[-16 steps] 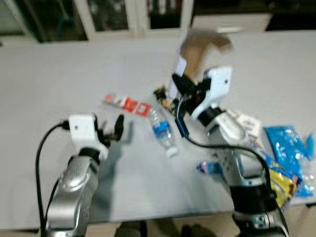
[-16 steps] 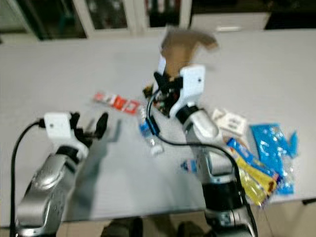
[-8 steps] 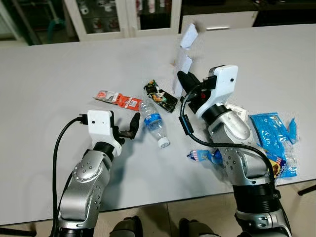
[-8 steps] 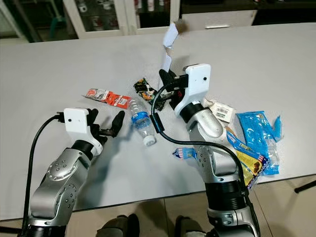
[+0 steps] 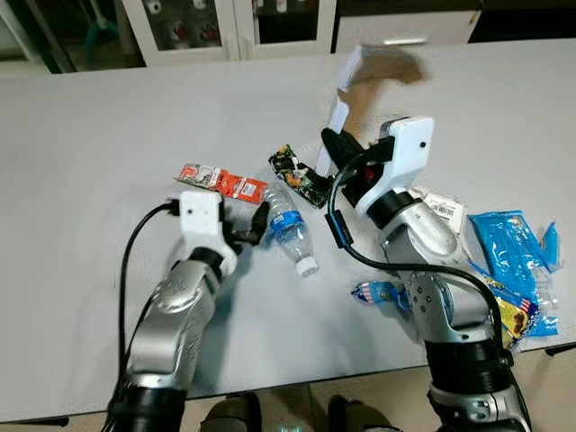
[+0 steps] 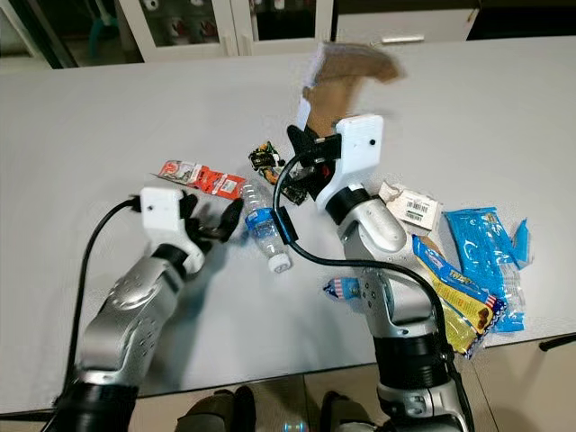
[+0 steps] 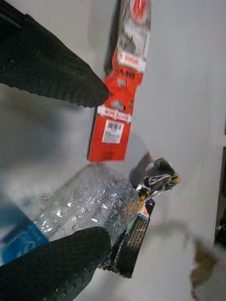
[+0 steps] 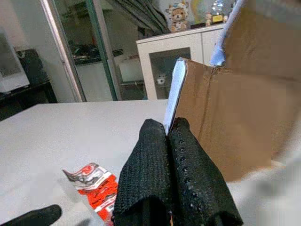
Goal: Picking trash to rubbish bin
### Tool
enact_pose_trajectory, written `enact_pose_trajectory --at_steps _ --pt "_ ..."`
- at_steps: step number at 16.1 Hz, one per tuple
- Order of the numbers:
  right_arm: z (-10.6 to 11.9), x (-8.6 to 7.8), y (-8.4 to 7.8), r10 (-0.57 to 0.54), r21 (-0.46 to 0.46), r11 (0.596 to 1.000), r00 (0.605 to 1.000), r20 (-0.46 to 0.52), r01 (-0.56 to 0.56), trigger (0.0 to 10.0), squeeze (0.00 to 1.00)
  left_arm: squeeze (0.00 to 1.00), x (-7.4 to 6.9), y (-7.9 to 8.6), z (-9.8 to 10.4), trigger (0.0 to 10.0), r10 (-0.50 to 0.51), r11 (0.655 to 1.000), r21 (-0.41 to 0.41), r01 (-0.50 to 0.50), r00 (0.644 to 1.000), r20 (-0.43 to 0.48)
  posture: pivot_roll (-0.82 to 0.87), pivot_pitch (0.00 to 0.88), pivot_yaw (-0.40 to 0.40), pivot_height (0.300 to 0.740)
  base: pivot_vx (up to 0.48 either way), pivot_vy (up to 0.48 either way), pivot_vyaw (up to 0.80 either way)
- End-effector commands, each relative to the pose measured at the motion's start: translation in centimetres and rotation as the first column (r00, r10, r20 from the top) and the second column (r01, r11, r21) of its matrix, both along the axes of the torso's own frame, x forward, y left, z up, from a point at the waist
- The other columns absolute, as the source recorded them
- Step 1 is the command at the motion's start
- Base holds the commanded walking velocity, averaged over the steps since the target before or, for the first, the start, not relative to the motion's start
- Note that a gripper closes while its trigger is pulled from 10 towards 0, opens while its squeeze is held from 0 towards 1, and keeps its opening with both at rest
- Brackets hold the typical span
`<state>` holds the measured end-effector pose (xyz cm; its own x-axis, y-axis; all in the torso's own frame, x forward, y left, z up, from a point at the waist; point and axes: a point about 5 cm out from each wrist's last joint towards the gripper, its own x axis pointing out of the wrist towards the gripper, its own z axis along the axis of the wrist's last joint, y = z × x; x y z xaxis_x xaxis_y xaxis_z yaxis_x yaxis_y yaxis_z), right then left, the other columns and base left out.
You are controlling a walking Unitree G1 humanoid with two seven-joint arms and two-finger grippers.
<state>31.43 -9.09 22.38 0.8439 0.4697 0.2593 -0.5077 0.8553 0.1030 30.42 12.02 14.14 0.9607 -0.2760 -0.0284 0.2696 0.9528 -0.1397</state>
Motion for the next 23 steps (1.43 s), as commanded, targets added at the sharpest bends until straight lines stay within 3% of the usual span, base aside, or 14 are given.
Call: enact_pose_trajectory --at_steps 1,5,9,14,23 --pt "0.4 -0.5 0.0 0.008 0.005 1.000 1.000 0.008 -0.008 10.0 0.00 0.00 0.4 -0.7 -0.1 10.0 -0.036 0.999 -0.007 0.036 0.999 0.003 -0.10 0.237 0.037 0.740 0.000 0.000 0.00" --pt "0.3 -0.7 -0.3 -0.007 -0.002 1.000 1.000 0.000 0.007 10.0 0.00 0.00 1.6 -2.6 1.1 10.0 -0.095 0.995 -0.017 0.096 0.995 0.032 -0.11 0.248 0.042 0.740 0.000 0.000 0.00" --pt "0.4 -0.7 -0.2 -0.007 -0.004 1.000 1.000 -0.002 0.007 10.0 0.00 0.00 1.9 -3.8 1.7 10.0 -0.137 0.991 -0.001 0.137 0.990 0.024 -0.10 0.247 0.046 0.740 0.000 0.000 0.00" --pt "0.5 -0.7 -0.1 -0.008 0.002 1.000 1.000 -0.001 0.008 10.0 0.00 0.00 2.0 -5.2 0.5 10.0 -0.237 0.966 0.084 0.246 0.966 -0.106 -0.10 0.233 0.070 0.740 0.000 0.000 0.00" --pt "0.3 -0.4 0.0 -0.009 0.002 1.000 1.000 -0.004 0.009 10.0 0.00 0.00 0.7 -5.4 -1.4 10.0 -0.315 0.920 0.152 0.360 0.914 -0.256 -0.08 0.226 0.074 0.740 0.000 0.000 0.00"
